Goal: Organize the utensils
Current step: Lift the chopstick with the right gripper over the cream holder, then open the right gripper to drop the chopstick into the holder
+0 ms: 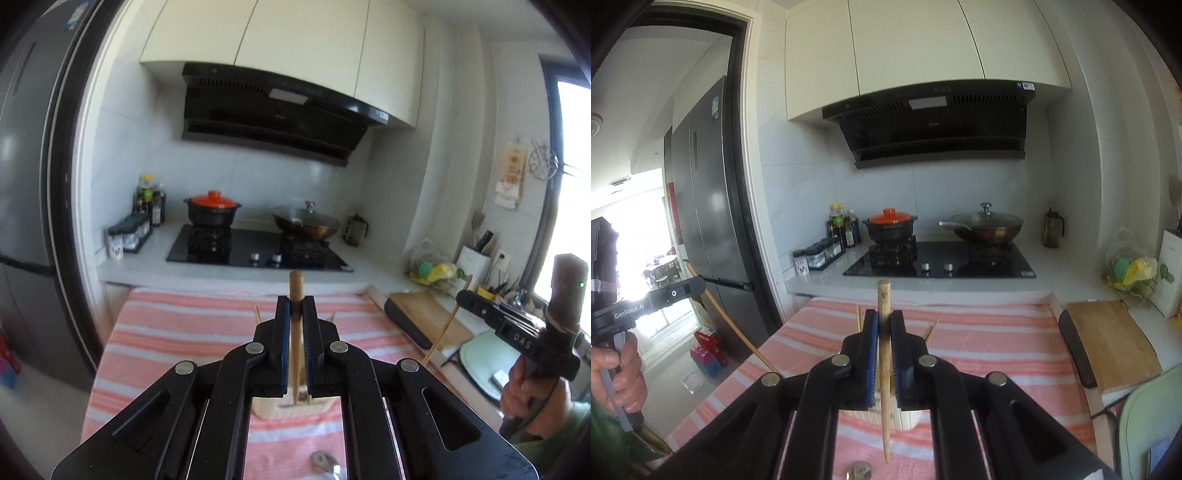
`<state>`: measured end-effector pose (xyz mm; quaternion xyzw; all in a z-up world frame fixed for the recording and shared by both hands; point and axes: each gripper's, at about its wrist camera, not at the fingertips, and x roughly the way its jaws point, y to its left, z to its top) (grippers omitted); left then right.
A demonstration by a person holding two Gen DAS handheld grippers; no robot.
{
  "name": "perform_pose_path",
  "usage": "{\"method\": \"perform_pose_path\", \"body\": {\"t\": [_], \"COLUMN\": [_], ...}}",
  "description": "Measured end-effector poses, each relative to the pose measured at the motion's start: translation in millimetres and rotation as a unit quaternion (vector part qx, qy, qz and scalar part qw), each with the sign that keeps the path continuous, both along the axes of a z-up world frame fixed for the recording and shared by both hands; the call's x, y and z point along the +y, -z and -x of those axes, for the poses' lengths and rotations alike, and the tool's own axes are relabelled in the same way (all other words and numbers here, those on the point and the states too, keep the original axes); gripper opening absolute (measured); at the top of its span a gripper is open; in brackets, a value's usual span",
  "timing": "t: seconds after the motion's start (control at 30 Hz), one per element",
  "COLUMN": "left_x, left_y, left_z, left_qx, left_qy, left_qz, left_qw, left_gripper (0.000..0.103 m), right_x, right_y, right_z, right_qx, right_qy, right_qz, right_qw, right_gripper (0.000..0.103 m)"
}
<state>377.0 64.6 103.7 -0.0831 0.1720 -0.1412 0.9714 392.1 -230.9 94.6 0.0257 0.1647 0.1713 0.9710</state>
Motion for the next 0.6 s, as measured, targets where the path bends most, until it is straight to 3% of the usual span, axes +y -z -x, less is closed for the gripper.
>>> {"method": "perform_pose_path", "body": {"t": [0.17, 0.3, 0.43, 0.6], "left_x": [-8, -16, -29, -43], "left_y": [3, 29, 64, 101], "left_z": [-41, -75, -102, -132], "left_qx": [-0.016, 0.015, 0.063, 0.135], "left_qy": [-0.037, -0.052, -0.05, -0.035], "left_qz": [0.01, 0.016, 0.005, -0.005], "left_qw": [0.9991, 0.9984, 0.9968, 0.9902], "left_gripper": [0.004, 0.004, 0.004, 0.005], "right_x": [20, 30, 37, 47], "right_y": [-13, 4, 38, 92], "right_z": [-41, -73, -105, -146], "right_qx": [-0.043, -0.063, -0.028, 0.082], "right_qy": [0.013, 0.03, 0.033, 0.02], "right_qz": [-0.009, -0.014, -0.013, 0.0], "right_qw": [0.999, 0.997, 0.999, 0.996], "right_gripper": [0.007, 0.007, 0.007, 0.007]}}
